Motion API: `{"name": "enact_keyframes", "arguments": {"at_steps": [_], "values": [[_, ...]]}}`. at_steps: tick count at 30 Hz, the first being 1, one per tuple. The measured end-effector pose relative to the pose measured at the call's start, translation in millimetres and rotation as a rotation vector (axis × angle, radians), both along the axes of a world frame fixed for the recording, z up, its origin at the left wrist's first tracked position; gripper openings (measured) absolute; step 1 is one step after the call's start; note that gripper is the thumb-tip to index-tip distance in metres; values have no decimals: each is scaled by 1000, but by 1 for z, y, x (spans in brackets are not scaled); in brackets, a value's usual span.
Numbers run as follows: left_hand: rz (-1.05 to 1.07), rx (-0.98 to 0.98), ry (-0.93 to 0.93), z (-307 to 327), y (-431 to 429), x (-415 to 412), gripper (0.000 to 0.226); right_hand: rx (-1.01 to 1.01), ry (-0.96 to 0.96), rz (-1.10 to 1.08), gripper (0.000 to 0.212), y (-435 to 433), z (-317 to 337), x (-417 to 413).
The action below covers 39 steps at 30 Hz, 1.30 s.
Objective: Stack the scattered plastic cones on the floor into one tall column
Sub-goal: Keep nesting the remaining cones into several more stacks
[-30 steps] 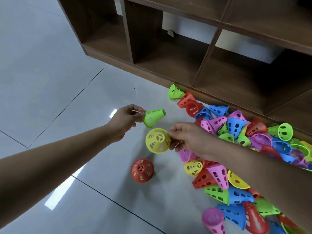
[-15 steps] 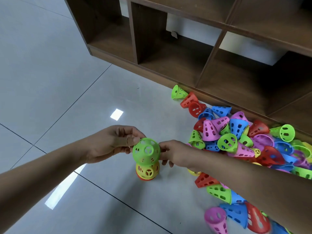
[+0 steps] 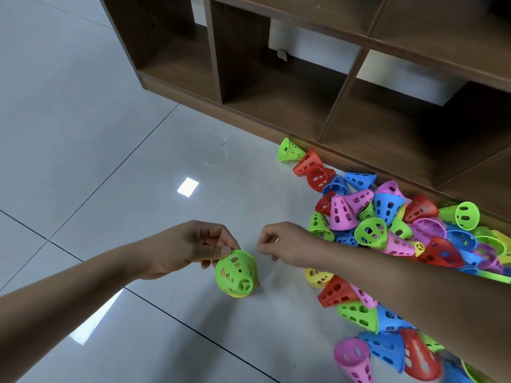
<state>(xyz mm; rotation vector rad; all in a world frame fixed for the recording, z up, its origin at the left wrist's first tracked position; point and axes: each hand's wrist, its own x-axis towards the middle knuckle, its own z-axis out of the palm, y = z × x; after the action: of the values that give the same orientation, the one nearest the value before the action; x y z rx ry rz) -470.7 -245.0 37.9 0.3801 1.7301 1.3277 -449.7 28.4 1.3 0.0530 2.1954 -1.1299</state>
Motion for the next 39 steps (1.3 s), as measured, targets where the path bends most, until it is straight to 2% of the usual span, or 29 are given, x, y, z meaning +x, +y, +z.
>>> {"name": "enact_keyframes", "arguments": {"at_steps": [3,8,14,21,27,31,35,39], "values": [[-32,-90,57,-9,-1,1,14,165,188,16,5,25,1,-26],[-93,-262,107,-19,6,-5,10,486,425,112,23,79,3,-76],[-85,-356,150,-26,32,-34,13,630,482,95,38,116,0,-113],[102,-326,206,-40,87,-88,14,652,353,38,50,127,-10,-140],[184,-304,275,-46,130,-133,20,624,355,42,43,130,-14,-145],[204,-347,386,-54,153,-153,35,545,448,9,36,125,-12,-134],[173,-383,468,-54,175,-168,42,479,593,11,32,120,-6,-115],[124,-444,499,-55,192,-179,46,407,736,-81,22,119,0,-97]]}}
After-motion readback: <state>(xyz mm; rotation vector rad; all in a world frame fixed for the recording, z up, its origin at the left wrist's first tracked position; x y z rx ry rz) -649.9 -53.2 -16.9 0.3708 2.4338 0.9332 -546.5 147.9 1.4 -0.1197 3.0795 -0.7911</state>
